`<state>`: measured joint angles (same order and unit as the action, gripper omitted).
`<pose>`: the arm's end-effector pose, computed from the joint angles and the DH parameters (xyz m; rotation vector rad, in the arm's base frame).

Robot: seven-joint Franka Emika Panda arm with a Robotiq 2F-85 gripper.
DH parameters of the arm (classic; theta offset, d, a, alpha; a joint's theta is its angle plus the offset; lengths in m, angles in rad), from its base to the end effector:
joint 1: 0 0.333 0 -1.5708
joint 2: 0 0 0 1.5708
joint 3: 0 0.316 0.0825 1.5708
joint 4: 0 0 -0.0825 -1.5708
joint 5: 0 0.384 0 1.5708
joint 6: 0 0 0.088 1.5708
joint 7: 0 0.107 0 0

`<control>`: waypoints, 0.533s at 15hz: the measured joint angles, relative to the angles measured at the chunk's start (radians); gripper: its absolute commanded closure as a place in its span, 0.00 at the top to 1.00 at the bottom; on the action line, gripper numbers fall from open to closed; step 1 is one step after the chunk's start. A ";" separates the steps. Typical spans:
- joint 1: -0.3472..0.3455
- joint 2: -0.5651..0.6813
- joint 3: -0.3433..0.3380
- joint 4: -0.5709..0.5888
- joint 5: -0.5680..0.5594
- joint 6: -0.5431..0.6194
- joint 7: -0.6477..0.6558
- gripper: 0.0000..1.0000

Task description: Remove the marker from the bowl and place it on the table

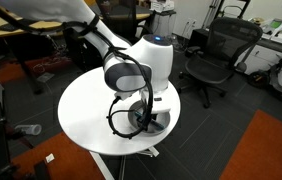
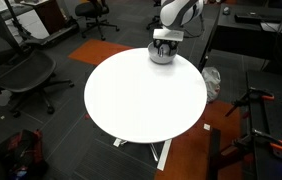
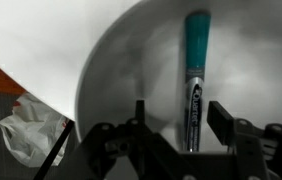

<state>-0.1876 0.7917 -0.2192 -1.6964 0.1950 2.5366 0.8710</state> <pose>0.6272 -0.2568 0.1496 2.4205 -1.9688 0.1249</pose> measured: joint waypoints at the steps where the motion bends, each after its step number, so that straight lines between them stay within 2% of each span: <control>1: 0.000 0.004 0.000 0.009 0.000 -0.007 0.000 0.27; 5: 0.000 0.022 0.000 0.038 0.000 -0.021 0.000 0.00; 8: -0.001 0.030 0.000 0.054 0.000 -0.037 0.000 0.05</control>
<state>-0.1886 0.8220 -0.2196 -1.6424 0.1951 2.5001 0.8710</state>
